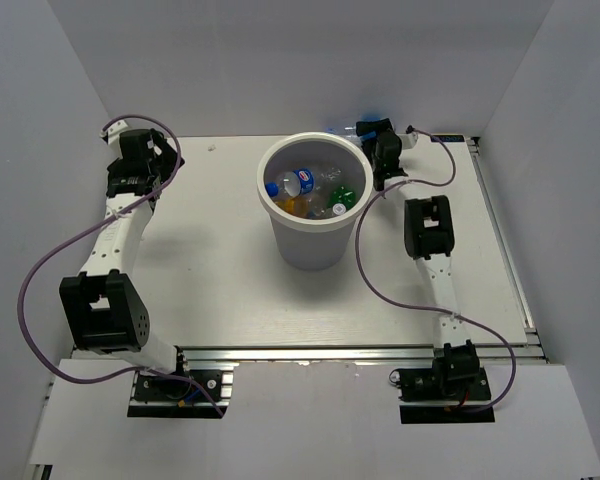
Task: Put the plastic bottles in the bin
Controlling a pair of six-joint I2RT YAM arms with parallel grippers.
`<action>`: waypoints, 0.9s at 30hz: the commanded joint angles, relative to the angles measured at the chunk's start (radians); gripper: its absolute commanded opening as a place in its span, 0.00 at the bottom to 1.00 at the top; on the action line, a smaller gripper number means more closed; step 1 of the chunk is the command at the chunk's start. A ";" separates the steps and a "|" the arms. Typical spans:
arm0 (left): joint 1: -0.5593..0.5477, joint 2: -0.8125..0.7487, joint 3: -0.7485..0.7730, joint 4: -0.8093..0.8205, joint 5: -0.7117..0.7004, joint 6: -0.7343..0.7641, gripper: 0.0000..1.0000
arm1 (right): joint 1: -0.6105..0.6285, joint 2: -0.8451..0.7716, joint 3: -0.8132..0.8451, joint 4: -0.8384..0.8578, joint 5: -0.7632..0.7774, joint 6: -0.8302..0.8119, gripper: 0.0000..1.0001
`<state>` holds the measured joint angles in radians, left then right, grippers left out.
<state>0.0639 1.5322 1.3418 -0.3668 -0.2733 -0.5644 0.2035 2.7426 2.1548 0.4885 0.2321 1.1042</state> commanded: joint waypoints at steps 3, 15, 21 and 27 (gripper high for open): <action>0.008 0.029 0.069 -0.023 0.013 0.046 0.98 | -0.003 0.208 0.265 0.136 0.071 0.186 0.89; 0.007 0.077 0.137 -0.024 0.065 0.049 0.98 | 0.007 0.213 0.283 0.243 0.299 0.149 0.34; 0.008 0.027 0.111 -0.026 0.105 0.031 0.98 | -0.027 0.089 0.064 0.426 0.138 0.140 0.14; 0.008 -0.085 0.022 0.026 0.135 0.029 0.98 | -0.090 -0.304 -0.404 0.717 -0.005 -0.070 0.11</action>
<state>0.0639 1.5570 1.3926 -0.3794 -0.1699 -0.5320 0.1593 2.6778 1.8713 0.9466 0.3054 1.1965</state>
